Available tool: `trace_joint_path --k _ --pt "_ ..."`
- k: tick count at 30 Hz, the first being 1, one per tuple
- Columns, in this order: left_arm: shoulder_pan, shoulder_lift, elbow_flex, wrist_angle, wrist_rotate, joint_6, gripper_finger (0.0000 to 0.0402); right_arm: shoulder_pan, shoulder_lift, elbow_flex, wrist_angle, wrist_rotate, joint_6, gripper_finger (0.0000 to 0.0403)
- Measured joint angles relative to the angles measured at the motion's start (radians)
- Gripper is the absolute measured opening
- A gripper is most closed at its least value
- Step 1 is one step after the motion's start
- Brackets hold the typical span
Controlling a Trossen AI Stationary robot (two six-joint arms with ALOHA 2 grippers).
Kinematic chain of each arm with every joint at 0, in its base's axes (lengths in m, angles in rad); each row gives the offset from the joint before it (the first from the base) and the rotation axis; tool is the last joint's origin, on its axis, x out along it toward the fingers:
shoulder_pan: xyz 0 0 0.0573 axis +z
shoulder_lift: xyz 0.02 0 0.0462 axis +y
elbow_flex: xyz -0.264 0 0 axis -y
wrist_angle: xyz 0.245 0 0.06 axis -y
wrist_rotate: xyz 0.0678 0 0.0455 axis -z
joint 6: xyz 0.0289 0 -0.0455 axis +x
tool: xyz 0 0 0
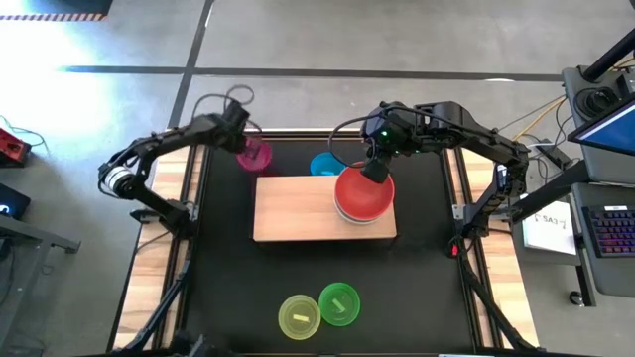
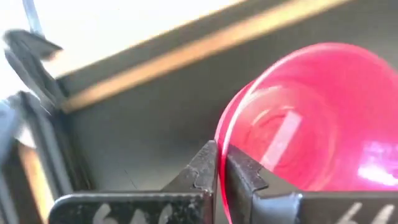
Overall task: Place and stack bowls onto a shelf
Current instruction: Put the small pink bowl on the shelf
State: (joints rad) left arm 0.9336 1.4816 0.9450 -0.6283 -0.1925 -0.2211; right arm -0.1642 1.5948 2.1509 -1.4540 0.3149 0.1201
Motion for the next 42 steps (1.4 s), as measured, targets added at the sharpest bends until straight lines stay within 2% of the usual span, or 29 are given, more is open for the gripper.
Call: trace_joint_path --k 7,12,16,22,29,33,42 --pt "0.016 -0.001 0.239 -0.059 0.012 0.03 0.0 0.0 0.0 0.0 0.0 0.0 0.012 0.0123" --pt "-0.007 -0.002 0.404 -0.143 0.11 0.033 0.0 0.0 0.0 0.0 0.0 0.0 0.01 0.0123" --pt "-0.078 -0.003 0.479 -0.245 0.176 0.032 0.0 0.0 0.0 0.0 -0.01 0.0 -0.007 0.0123" --pt "-0.287 -0.009 0.499 -0.388 0.186 0.047 0.0 0.0 0.0 0.0 -0.011 0.0 -0.028 0.0123" --pt "-0.503 -0.023 0.498 -0.402 0.213 0.007 0.0 -0.006 0.0 0.0 -0.011 0.0 -0.051 0.0123" --pt "-0.57 -0.021 0.483 -0.41 0.213 -0.025 0.0 -0.006 0.0 0.0 -0.011 0.0 -0.05 0.0123" --pt "-0.622 -0.013 0.451 -0.408 0.213 -0.102 0.0 -0.006 0.0 0.0 -0.011 0.0 -0.042 0.0123"
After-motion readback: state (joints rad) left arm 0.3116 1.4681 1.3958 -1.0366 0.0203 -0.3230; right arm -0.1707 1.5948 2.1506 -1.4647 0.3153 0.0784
